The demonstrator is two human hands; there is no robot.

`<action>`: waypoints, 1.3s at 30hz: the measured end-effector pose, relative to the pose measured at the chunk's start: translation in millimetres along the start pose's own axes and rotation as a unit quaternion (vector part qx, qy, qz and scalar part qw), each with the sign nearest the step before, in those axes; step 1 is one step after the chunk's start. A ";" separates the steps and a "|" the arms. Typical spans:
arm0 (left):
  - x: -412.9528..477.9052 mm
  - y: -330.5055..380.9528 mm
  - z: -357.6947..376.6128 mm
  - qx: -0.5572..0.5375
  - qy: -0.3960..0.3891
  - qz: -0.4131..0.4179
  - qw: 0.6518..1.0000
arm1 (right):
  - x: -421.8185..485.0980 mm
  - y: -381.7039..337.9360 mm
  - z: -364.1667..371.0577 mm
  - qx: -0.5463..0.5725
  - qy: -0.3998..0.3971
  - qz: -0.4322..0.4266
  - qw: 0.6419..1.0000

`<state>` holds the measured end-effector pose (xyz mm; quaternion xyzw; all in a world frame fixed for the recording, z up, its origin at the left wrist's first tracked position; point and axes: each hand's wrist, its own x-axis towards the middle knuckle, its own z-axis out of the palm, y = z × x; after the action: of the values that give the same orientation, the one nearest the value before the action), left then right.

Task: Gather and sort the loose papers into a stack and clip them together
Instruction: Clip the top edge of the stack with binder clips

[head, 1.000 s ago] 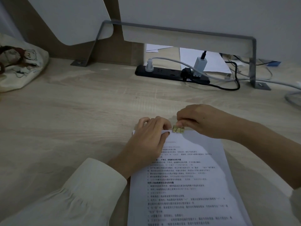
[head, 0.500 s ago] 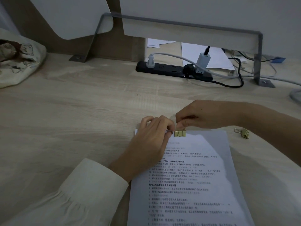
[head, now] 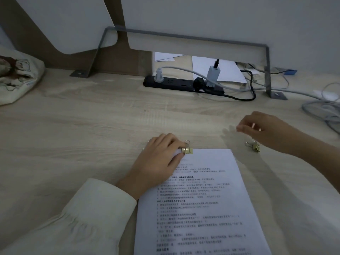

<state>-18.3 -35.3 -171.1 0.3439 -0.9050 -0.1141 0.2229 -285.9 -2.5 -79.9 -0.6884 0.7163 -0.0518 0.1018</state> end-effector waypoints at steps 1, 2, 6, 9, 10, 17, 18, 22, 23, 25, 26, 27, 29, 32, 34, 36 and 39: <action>-0.1 0.2 0.2 0.009 0.003 -0.001 1.000 | -7.3 11.1 1.5 -0.014 0.002 0.028 1.000; 0.0 0.8 0.1 0.019 0.004 -0.004 1.000 | -14.7 19.9 3.9 -0.023 -0.001 0.054 0.998; -1.1 8.7 -3.5 0.053 -0.013 -0.022 0.998 | -34.0 34.8 22.1 0.012 -0.004 0.089 0.996; -1.5 18.6 -9.1 0.058 -0.056 -0.048 0.996 | -35.3 33.6 35.3 0.046 0.033 0.050 0.997; -1.7 21.7 -10.7 0.057 -0.071 -0.058 0.994 | -34.4 32.5 37.9 0.050 0.043 0.047 0.997; 5.1 51.6 -28.1 -0.035 -0.010 -0.094 0.995 | -39.2 0.0 32.1 0.316 0.036 0.078 0.945; 9.4 60.7 -30.0 -0.070 -0.013 -0.098 0.993 | -40.9 -8.3 30.9 0.366 0.025 0.075 0.927; 27.5 94.5 -26.7 -0.162 -0.103 -0.143 0.971 | -43.6 -35.0 34.0 0.448 0.013 0.063 0.892; 30.4 99.0 -24.4 -0.183 -0.119 -0.153 0.964 | -43.5 -38.9 34.6 0.452 0.021 0.059 0.890; 33.9 102.7 -20.5 -0.220 -0.128 -0.161 0.953 | -44.4 -42.5 33.7 0.445 0.036 0.046 0.894; 34.7 102.1 -18.9 -0.244 -0.127 -0.162 0.948 | -44.9 -42.3 32.6 0.442 0.037 0.037 0.896; 35.2 100.5 -17.2 -0.273 -0.129 -0.163 0.939 | -44.9 -40.5 31.9 0.444 0.031 0.028 0.895; 35.9 97.0 -14.5 -0.324 -0.141 -0.164 0.921 | -44.1 -35.7 30.5 0.454 0.007 0.023 0.891; 38.0 92.7 -12.2 -0.370 -0.134 -0.160 0.906 | -41.7 -28.8 29.2 0.476 -0.044 0.027 0.878; 40.3 91.6 -10.8 -0.388 -0.130 -0.167 0.897 | -39.9 -25.5 29.1 0.494 -0.066 0.000 0.867; 43.0 90.6 -10.4 -0.376 -0.125 -0.167 0.903 | -37.1 -23.4 28.7 0.505 -0.062 -0.019 0.861; 47.4 80.2 -7.4 -0.155 -0.090 -0.103 0.978 | -27.9 -16.0 29.6 0.506 -0.028 -0.007 0.862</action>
<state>-92.0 -8.5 -120.3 0.3846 -0.8524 -0.3062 0.1782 -263.0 26.6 -103.2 -0.5483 0.5840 -0.3880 0.4558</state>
